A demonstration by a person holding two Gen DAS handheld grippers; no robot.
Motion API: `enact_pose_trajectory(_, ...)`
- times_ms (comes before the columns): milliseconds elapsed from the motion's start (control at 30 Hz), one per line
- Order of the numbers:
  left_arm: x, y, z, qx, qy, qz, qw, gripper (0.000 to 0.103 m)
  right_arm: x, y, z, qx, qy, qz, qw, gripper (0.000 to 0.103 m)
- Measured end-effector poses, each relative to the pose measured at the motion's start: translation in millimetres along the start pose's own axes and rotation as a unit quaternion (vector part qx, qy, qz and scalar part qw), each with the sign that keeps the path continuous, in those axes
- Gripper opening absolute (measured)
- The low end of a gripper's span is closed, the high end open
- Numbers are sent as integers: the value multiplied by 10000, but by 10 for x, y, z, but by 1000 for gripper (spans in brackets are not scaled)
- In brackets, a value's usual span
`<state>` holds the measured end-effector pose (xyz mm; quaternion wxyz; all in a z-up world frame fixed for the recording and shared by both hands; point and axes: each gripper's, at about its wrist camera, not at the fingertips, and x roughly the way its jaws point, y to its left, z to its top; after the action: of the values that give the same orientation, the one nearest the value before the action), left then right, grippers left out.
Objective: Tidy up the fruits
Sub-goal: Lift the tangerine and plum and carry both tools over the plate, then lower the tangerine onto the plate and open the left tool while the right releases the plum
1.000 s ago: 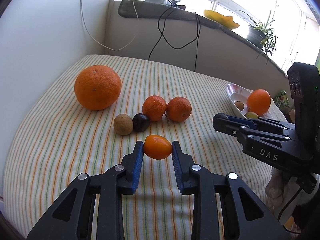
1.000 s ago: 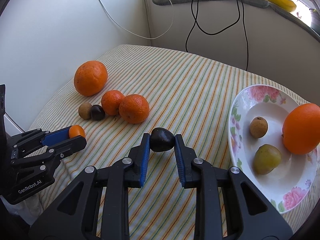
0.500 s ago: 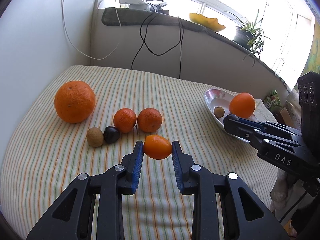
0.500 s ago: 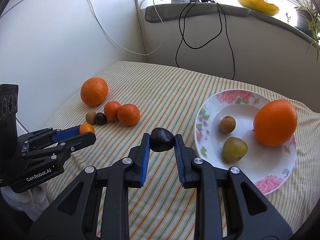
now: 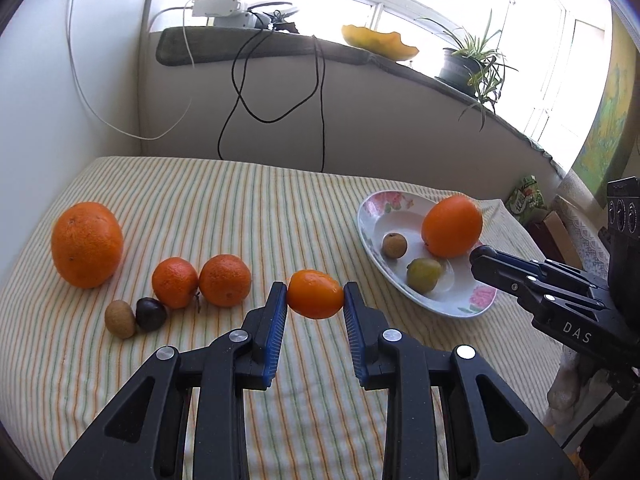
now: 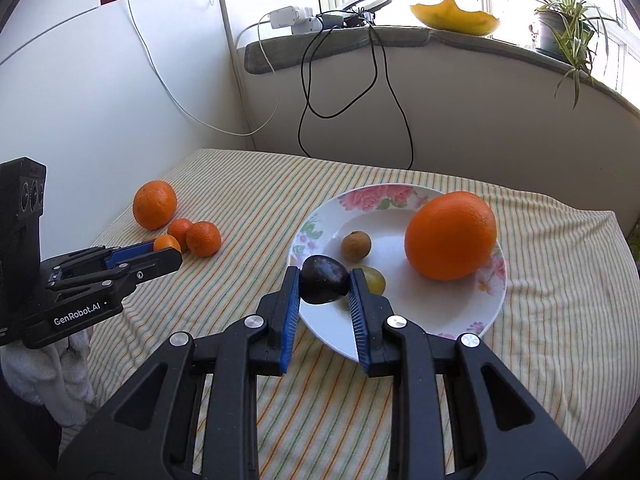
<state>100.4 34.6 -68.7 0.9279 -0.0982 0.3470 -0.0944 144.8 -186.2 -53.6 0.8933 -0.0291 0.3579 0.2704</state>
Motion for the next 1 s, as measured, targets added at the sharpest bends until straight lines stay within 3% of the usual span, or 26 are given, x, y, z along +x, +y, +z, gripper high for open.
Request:
enact_pose_trajectory(467, 248, -396, 124, 236, 97, -239, 9994, 27, -70, -436, -78, 305, -15, -239, 9992, 25)
enact_pose_trajectory(1000, 481, -642, 192, 463, 234, -300, 9982, 27, 27, -576, -117, 408, 65, -286, 9987, 25)
